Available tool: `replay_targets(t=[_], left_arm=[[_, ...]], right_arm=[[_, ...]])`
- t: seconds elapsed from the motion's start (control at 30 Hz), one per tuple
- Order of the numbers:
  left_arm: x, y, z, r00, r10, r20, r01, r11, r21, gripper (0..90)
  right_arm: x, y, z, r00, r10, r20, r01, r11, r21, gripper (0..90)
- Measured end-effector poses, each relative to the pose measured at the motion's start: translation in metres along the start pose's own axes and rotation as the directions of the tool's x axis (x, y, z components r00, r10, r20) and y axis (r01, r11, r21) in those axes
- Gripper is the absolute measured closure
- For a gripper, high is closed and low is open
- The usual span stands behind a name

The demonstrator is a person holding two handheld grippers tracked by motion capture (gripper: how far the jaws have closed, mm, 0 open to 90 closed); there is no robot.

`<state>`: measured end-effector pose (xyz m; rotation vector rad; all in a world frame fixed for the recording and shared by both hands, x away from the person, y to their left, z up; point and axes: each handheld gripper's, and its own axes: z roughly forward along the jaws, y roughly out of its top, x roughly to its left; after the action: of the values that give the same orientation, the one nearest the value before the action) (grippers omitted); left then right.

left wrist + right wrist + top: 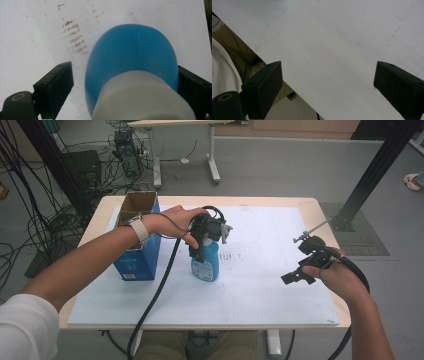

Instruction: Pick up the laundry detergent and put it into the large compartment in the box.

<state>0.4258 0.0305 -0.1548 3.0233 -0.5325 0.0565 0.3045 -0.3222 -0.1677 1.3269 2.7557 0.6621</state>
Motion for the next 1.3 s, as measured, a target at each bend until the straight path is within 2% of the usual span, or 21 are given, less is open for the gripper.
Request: replay_targets(t=[0.8, 0.97, 1.03, 1.3], left_arm=[[-0.0014, 0.0025, 0.0025, 0.9996, 0.028, -0.003, -0.028, 0.9996, -0.004, 29.1], [0.0007, 0.0038, 0.003, 0.9994, 0.031, 0.012, -0.031, 0.9995, 0.001, 32.7], [0.0024, 0.0051, 0.0035, 0.9991, 0.033, 0.027, -0.033, 0.9994, 0.005, 37.6], [0.0031, 0.0058, 0.0034, 0.999, 0.033, 0.031, -0.033, 0.9994, 0.008, 38.3]], right_arm=[[-0.0011, -0.0023, -0.0001, 1.0, 0.005, 0.0, -0.005, 1.0, -0.002, 8.7], [-0.0016, -0.0031, 0.0, 1.0, 0.004, 0.0, -0.004, 1.0, -0.003, 8.7], [-0.0016, -0.0032, -0.0002, 1.0, 0.004, -0.001, -0.004, 1.0, -0.004, 8.7], [-0.0019, -0.0037, -0.0003, 1.0, 0.004, 0.0, -0.004, 1.0, -0.002, 8.7]])
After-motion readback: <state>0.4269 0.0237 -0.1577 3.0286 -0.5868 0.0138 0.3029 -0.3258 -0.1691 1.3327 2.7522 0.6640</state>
